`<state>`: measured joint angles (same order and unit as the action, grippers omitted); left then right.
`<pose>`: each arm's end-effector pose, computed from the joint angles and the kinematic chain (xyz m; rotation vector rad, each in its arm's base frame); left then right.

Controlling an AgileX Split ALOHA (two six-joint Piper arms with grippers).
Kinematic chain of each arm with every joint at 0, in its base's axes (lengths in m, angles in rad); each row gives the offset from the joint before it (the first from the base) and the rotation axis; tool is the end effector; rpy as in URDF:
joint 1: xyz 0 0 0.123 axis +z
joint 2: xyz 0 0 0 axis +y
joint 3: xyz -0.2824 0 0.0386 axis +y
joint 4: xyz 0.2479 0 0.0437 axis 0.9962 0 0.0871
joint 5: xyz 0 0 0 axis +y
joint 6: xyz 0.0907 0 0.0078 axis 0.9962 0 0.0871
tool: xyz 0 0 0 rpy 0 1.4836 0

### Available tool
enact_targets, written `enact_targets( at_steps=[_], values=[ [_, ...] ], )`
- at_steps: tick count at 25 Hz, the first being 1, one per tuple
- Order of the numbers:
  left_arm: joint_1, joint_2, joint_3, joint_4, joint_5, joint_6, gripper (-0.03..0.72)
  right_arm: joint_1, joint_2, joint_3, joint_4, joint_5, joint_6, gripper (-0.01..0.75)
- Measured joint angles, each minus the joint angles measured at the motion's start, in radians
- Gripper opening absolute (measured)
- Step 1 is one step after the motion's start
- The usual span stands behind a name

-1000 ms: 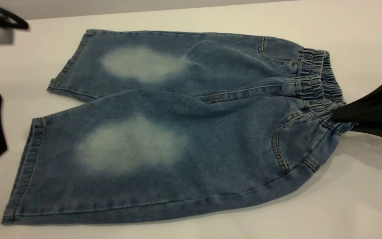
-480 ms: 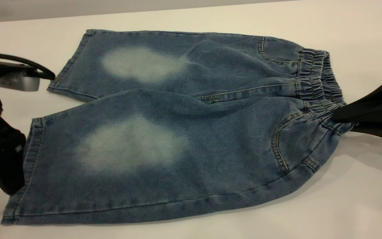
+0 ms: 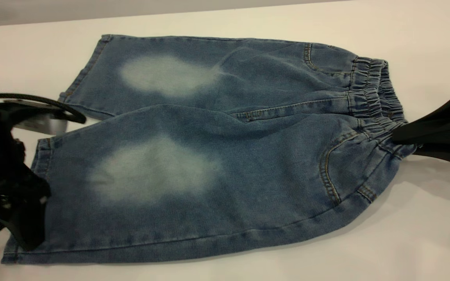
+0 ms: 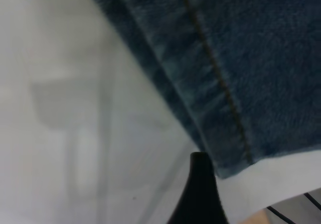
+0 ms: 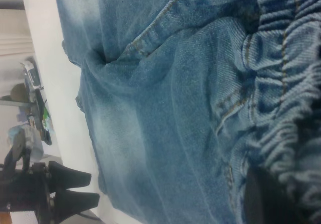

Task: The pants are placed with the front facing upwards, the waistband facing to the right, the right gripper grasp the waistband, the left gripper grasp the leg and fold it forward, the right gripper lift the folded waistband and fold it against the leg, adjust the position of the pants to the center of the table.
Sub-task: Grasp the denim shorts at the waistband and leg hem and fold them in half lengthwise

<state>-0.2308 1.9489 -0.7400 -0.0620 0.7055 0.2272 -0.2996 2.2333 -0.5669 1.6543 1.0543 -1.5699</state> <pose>0.2383 -0.0598 0.0669 -0.5811 -2.8257 0.0485 0.2433 0.0075 0.0261 0.4960 2.5190 1.4681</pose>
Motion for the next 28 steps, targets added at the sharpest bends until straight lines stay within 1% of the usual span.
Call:
enact_targets(
  at_steps=[6,16,19,21,24,28],
  values=[
    [-0.043,0.055,-0.001,0.01,-0.019,0.0,0.517,0.0,0.0,0.0,-0.002,-0.001,0.0,0.034],
    [-0.045,0.068,-0.001,0.016,-0.036,-0.002,0.517,0.0,0.0,0.0,-0.002,-0.001,0.0,0.034],
    [-0.045,0.068,-0.001,0.017,-0.037,0.0,0.505,0.0,0.0,0.0,-0.002,-0.001,0.0,0.034],
    [-0.045,0.068,-0.001,0.018,-0.04,0.0,0.481,0.0,0.0,0.0,-0.002,-0.001,0.0,0.034],
    [-0.045,0.068,-0.001,0.02,-0.043,0.0,0.416,0.0,0.0,0.0,-0.002,-0.001,0.0,0.034],
    [-0.045,0.068,-0.001,0.02,-0.043,0.0,0.289,0.0,0.0,0.0,-0.002,-0.001,0.0,0.034]
  ],
)
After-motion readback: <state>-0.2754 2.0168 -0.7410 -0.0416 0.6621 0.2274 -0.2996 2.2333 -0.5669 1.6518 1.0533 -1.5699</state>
